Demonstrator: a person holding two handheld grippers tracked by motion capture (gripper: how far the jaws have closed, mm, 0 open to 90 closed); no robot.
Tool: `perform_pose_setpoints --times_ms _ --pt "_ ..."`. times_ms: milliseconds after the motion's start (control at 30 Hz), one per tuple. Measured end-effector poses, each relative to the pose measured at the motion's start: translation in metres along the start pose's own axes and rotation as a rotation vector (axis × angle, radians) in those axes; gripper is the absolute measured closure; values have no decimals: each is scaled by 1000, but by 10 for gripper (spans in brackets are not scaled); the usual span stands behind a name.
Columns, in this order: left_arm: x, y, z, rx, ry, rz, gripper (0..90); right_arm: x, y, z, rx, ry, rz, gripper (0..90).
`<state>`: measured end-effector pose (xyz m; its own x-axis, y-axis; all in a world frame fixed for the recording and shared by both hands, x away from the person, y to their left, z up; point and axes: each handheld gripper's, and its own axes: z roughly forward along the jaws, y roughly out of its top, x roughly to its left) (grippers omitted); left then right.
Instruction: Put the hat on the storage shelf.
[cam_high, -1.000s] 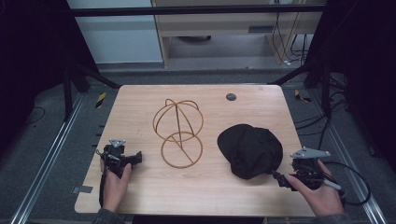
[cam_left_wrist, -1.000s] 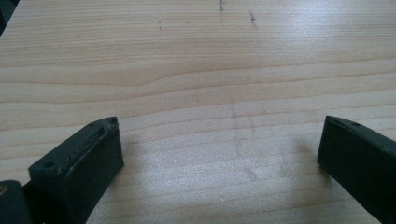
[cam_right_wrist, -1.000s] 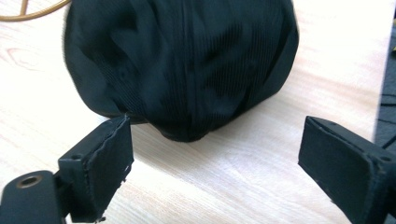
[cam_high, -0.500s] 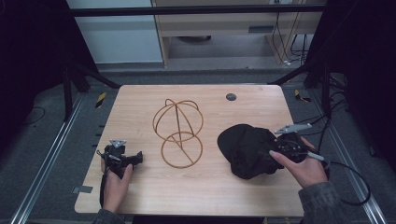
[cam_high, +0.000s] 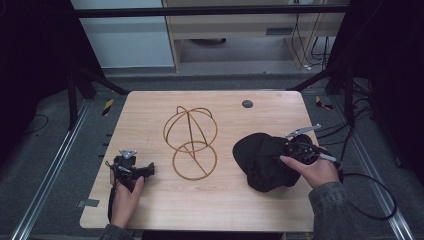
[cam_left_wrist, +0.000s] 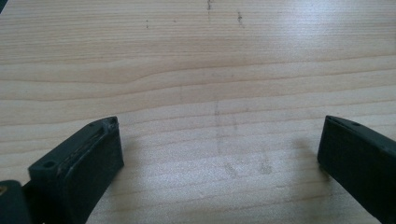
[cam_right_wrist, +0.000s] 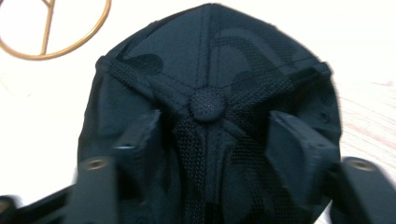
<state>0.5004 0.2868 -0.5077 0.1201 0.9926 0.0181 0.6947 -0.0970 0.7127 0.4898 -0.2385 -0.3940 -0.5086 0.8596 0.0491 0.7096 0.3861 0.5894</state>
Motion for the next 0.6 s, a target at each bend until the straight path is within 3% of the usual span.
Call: perform_pose_setpoints --times_ms 33,67,167,200,233,267,400,600 --pt "0 0 0 0 0 0 0 -1 -1 1 1 9 -6 423" --pt "0 0 0 0 -1 1 0 -1 -2 4 12 25 -7 520" --pt "-1 0 0 0 -1 1 0 -2 -3 6 16 45 -17 629" --pt "-1 0 0 0 -1 2 0 -2 -3 6 16 45 -17 629" --pt "-1 0 0 -1 -1 1 0 -2 -2 5 4 53 -20 736" --pt "-1 -1 0 -1 -1 1 0 -2 -2 5 -1 60 -16 765" --pt "-1 -1 -1 0 -1 0 0 -2 1 5 -5 64 -18 817" --pt "-1 -1 -1 0 -1 0 0 -2 16 2 9 122 11 855"
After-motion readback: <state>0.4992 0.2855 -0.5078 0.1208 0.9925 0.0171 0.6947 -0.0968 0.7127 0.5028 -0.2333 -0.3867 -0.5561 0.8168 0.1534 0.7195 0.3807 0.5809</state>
